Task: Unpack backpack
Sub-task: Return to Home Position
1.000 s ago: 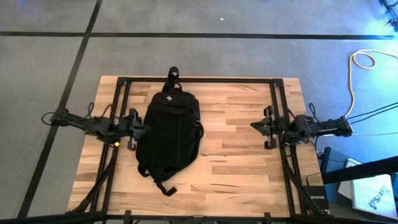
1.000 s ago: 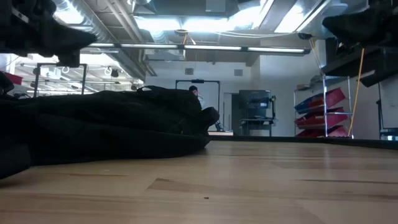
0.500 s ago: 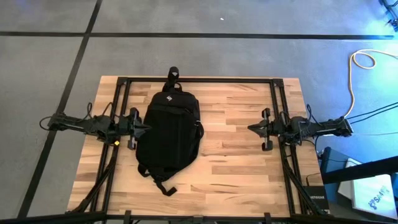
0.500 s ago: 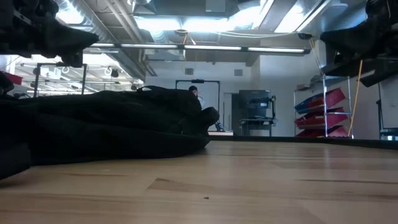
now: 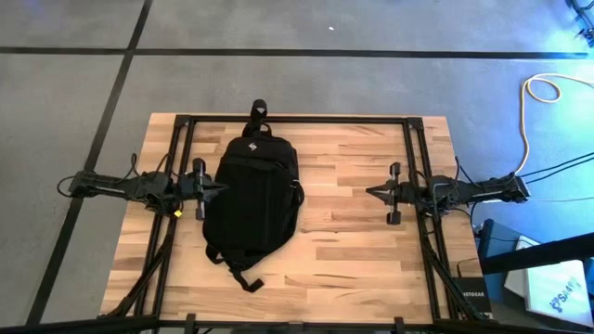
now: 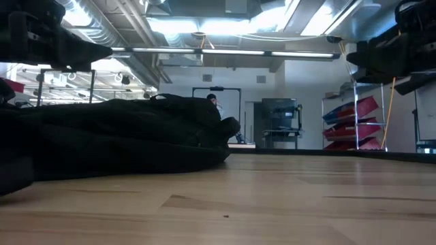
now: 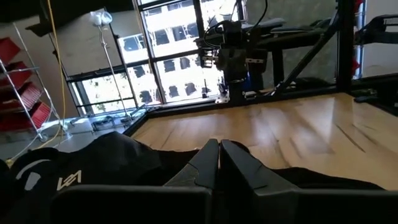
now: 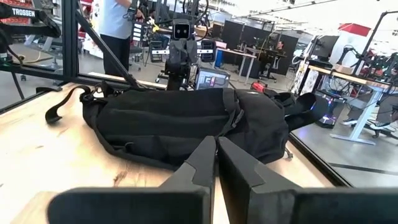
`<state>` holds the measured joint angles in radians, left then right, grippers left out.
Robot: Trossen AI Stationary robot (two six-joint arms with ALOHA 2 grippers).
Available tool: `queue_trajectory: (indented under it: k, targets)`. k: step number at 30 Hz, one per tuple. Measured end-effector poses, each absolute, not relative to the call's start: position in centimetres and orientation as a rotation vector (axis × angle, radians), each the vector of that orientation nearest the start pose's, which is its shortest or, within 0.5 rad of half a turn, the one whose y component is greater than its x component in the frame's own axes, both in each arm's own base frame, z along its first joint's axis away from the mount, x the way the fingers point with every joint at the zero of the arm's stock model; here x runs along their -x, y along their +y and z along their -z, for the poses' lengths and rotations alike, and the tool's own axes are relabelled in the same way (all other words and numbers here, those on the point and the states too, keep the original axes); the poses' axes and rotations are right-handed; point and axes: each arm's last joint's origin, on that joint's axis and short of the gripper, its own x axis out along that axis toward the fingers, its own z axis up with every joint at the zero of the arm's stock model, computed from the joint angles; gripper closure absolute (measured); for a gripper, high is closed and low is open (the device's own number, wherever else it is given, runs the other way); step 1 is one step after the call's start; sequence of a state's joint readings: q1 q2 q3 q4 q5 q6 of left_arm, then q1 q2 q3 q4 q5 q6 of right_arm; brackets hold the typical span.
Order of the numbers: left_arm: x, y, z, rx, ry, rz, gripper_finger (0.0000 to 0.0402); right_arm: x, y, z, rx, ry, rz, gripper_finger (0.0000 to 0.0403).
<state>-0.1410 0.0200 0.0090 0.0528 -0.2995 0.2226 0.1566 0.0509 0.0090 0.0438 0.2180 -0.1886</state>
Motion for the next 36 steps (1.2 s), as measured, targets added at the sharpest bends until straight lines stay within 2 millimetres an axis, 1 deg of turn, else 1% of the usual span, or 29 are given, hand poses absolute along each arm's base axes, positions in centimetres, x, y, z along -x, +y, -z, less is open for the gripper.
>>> queue_trajectory:
  k: [12, 36]
  targets:
    - [-9.73, -0.52, -17.00, -0.114, -0.031, -0.161, 0.0401, -9.94, 0.94, -16.68, 0.188, 0.003, 0.061, 0.0403]
    - [-9.73, -0.52, -17.00, -0.102, -0.031, -0.160, 0.0402, -9.94, 0.94, -16.68, 0.188, 0.004, 0.061, 0.0403]
